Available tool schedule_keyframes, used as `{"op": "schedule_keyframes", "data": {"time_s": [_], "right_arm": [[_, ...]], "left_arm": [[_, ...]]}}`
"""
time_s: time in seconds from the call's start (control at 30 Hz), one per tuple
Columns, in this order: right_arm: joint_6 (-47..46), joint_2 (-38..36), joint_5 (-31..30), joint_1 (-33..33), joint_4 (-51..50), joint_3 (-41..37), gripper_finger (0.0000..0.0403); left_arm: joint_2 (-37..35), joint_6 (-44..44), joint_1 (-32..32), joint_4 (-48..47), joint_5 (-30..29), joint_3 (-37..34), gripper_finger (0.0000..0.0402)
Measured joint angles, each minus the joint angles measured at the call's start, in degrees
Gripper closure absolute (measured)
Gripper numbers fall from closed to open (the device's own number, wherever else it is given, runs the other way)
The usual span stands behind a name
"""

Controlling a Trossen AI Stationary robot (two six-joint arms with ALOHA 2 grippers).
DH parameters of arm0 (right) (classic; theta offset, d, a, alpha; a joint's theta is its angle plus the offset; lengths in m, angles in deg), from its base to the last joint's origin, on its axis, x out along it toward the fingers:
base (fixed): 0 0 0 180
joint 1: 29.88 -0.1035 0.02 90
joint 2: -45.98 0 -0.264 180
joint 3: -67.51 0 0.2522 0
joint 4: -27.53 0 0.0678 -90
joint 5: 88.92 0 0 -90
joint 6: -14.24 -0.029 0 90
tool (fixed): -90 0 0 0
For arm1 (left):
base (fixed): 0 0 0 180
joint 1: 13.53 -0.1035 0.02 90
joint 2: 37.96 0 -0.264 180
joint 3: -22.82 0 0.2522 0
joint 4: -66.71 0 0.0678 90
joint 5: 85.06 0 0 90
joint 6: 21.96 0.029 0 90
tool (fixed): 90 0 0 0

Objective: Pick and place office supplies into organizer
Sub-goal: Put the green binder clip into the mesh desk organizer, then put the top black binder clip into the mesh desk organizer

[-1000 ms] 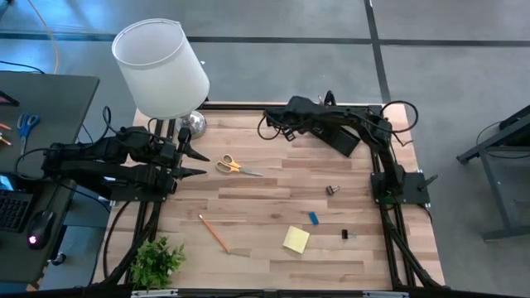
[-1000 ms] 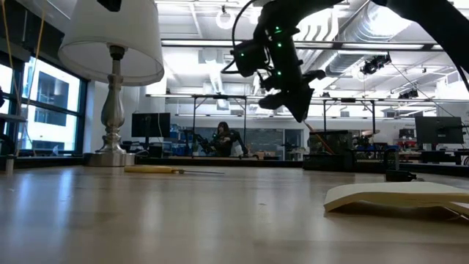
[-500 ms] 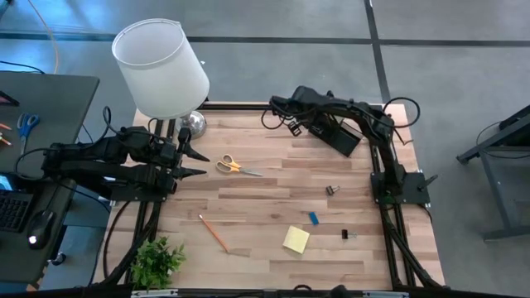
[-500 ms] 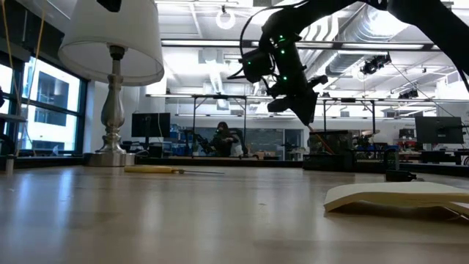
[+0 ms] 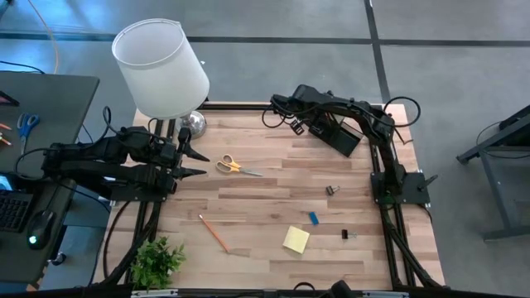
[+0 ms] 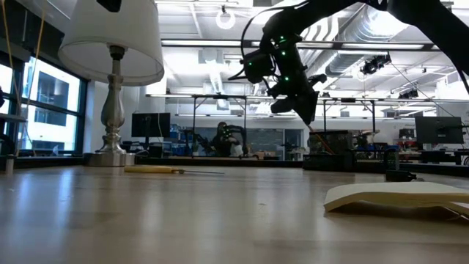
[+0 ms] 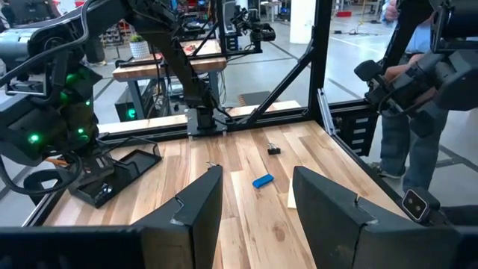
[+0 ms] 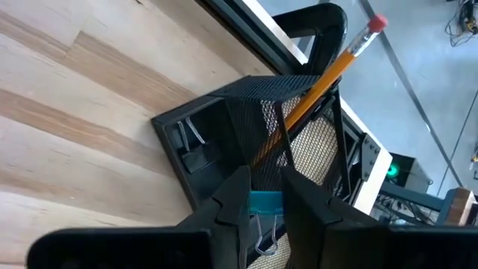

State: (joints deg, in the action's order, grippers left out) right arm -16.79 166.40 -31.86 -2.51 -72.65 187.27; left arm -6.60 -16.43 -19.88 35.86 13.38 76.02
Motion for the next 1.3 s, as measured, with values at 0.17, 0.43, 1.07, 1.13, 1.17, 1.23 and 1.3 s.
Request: {"op": "schedule_keyframes", "data": {"time_s": [0.17,0.43,1.07,1.13,1.17,1.23,1.3], "right_arm": [[-0.01,0.0,-1.03,0.02,0.07,0.0,0.0341],[0.02,0.0,0.47,0.02,-0.14,0.0,0.0282],[-6.09,0.0,11.64,-14.14,7.38,0.0,0.0272],[-6.53,0.0,18.37,-17.28,11.77,0.0,0.0272],[-6.41,0.0,20.33,-18.88,13.71,0.0,0.0272],[-3.34,0.06,22.39,-21.99,16.88,0.0,0.0272],[2.5,0.14,24.09,-24.7,20.81,0.0,0.0272]], "left_arm": [[0.0,0.01,0.0,-0.15,-0.02,0.0,0.0247],[0.02,0.01,0.0,-0.31,-0.02,0.0,0.0247],[0.02,0.05,0.0,-0.7,-0.04,0.0,0.0247],[0.02,0.05,0.0,-0.65,-0.04,0.0,0.0247],[0.02,0.05,0.0,-0.55,-0.06,0.0,0.0247],[0.02,0.06,0.0,0.06,-0.05,0.0,0.0247],[0.01,-0.11,0.0,0.82,-0.04,0.0,0.0247]]}}
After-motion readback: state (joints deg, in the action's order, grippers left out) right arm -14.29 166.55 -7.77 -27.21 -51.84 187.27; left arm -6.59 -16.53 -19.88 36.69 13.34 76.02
